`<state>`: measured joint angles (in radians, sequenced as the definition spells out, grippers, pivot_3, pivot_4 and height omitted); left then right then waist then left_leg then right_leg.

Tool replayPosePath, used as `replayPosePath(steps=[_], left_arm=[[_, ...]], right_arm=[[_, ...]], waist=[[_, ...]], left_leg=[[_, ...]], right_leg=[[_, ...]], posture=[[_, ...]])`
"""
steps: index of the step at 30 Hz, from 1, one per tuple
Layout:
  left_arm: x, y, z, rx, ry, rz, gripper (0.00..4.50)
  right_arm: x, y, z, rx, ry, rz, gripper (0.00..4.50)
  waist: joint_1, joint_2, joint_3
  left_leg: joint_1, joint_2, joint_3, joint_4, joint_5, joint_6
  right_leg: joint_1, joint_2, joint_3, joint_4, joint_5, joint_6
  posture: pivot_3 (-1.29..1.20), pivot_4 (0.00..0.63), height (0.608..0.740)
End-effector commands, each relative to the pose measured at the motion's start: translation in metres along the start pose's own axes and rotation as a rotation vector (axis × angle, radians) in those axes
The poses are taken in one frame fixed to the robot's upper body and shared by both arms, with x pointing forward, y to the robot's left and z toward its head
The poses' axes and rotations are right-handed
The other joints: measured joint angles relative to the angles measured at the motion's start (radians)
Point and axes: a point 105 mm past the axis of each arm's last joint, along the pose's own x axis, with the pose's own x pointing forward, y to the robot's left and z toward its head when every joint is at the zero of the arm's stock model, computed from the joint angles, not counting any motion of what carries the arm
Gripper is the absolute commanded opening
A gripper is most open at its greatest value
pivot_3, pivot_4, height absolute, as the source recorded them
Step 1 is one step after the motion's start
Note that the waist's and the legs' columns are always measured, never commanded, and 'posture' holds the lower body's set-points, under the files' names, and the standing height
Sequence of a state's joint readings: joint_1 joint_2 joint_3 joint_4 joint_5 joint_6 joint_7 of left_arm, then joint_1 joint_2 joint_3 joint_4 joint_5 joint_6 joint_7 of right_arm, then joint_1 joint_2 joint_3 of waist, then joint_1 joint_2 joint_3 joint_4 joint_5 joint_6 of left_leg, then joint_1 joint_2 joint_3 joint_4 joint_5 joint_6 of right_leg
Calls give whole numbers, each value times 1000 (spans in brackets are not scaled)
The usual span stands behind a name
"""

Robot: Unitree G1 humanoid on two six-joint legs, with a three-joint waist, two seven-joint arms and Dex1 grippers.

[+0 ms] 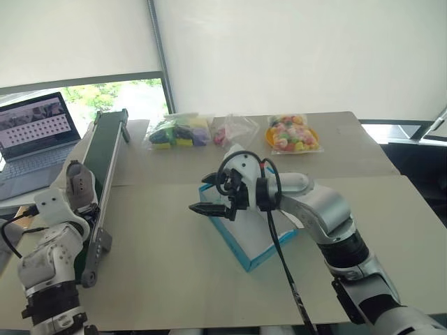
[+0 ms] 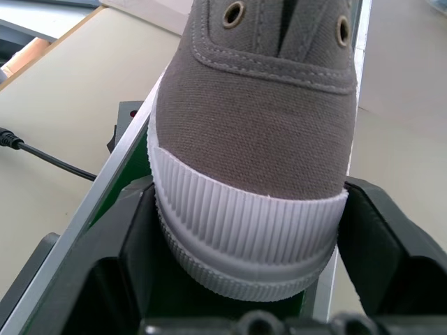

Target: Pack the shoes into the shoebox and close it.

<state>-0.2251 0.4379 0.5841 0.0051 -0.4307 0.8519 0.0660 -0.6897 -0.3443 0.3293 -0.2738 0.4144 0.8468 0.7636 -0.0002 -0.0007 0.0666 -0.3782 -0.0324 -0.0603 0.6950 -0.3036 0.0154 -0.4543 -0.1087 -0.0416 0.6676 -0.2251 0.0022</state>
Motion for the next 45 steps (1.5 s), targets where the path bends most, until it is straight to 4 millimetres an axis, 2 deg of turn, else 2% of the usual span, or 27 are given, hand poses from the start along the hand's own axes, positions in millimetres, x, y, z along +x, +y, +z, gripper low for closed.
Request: replayPosePath(steps=[1,6,9,12,15,17,20,23,30,33,39,42,43,44,45], left_arm=[[0,-12,10,-3,-46,-45,2823],[-22,-49,67,-85,-375,-222,2823],[-38,-78,81,-185,-458,-381,2823],[-59,-125,76,-228,-422,-629,2823],[-90,-174,59,-220,-332,-909,2823],[-109,-196,45,-183,-271,-1035,2823],[-120,-208,33,-147,-226,-1103,2823],[-122,-212,30,-144,-214,-1114,2823],[-118,-216,32,-133,-215,-1120,2823],[-117,-215,33,-129,-217,-1117,2818],[-117,-214,35,-123,-225,-1123,2818],[-119,-214,35,-124,-226,-1128,2818],[-119,-214,35,-125,-226,-1129,2818],[-119,-214,35,-127,-227,-1129,2818],[-119,-214,35,-128,-227,-1129,2818]], right_arm=[[-5,-3,16,-38,-41,-14,4500],[-4,-10,16,-23,-50,-50,4500],[-3,-26,18,25,-75,-137,4500],[-2,-47,26,172,-147,-242,4500],[-2,-73,38,453,-272,-352,4500],[-4,-81,45,624,-348,-373,4500],[-7,-82,57,758,-422,-343,4500],[-11,-80,65,778,-441,-325,4500],[-13,-77,68,790,-451,-334,4500],[-13,-74,69,794,-464,-327,3741],[-13,-70,73,812,-493,-302,1630],[-12,-69,74,817,-498,-294,721],[-12,-69,74,820,-499,-292,241],[-11,-68,75,820,-498,-286,53],[-11,-67,74,818,-494,-281,53]], waist=[[1,0,0],[1,-4,-1],[-1,-4,-1],[-10,-4,-1],[-17,-4,-1],[-19,-4,-1],[-24,-3,-1],[-24,0,-1],[-47,2,-1],[-49,2,-1],[-47,2,-1],[-47,2,-1],[-47,2,-1],[-47,2,-1],[-47,2,-1]], left_leg=[[0,0,0,0,0,-1],[-5,-1,-4,1,3,-4],[-8,-1,-5,1,6,-10],[-9,-2,-5,1,6,-10],[-9,-3,-5,2,6,-10],[-10,-4,-5,3,4,-8],[-10,-5,-6,5,2,-4],[-10,-7,-11,6,1,-1],[-10,-6,-12,7,-2,5],[-9,-6,-12,7,-3,7],[-9,-2,-17,7,-2,7],[-10,-2,-18,6,-1,5],[-10,-1,-18,6,-1,5],[-10,-2,-18,6,-1,5],[-10,-2,-18,6,-1,5]], right_leg=[[0,0,0,0,0,0],[-2,0,0,-1,0,0],[-3,-1,1,-1,0,0],[-2,-5,1,0,0,0],[-3,-6,2,4,0,0],[-4,-6,3,8,0,0],[-6,-4,3,14,0,0],[-6,-1,3,17,0,0],[-5,4,2,16,0,1],[-4,6,3,15,0,1],[-4,15,4,15,0,1],[-4,16,4,15,0,0],[-4,16,4,15,0,0],[-4,16,4,15,0,0],[-4,16,4,15,-1,0]], posture=[[0,150,640],[0,150,640],[0,150,640],[0,150,640],[0,150,640],[0,150,640],[0,150,640],[0,150,640],[0,150,640],[0,150,640],[0,150,640],[0,150,640],[0,150,640],[0,150,640],[0,150,640]])
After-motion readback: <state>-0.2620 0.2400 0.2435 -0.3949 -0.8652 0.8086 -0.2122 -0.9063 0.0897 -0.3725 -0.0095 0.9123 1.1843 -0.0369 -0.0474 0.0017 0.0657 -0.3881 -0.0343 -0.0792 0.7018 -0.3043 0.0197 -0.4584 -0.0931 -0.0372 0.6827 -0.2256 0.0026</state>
